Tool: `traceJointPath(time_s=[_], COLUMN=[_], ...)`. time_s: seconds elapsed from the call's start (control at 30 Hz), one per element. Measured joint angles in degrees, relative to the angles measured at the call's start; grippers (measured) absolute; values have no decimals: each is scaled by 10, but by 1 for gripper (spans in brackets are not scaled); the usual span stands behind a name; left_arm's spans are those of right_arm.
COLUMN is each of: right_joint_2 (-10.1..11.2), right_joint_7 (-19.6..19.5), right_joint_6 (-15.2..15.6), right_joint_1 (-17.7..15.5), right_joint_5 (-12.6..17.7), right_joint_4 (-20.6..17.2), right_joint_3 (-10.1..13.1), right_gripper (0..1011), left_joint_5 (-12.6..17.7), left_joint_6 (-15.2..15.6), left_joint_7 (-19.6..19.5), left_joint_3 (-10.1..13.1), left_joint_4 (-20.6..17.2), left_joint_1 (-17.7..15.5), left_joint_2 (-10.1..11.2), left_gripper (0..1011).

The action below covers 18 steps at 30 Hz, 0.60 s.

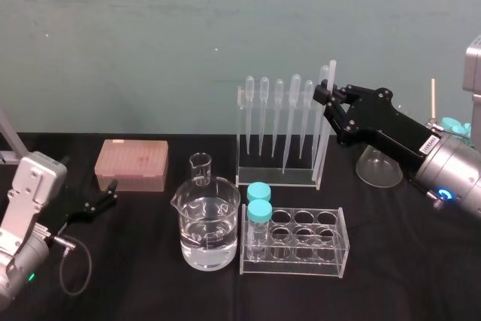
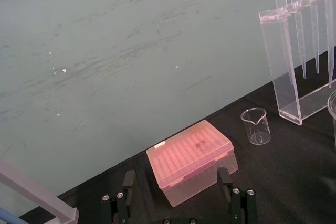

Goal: Pick up the stirring rod with one hand, then place it down.

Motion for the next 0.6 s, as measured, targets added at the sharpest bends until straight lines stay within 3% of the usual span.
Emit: traceJointPath(time_s=[0.6], right_joint_2=[1], right_joint_7=[2], right_joint_6=[0], right_joint_1=[0], right_joint_5=[2], right_joint_4=[3], right_joint_3=[-1], right_gripper=[69], left_joint_5=[0], left_joint_6=[0], left_joint_7=[0], left_joint_3=[0], left_joint_4=[0], left_joint_1=[0], left_joint_2=[0], left_gripper=[1000])
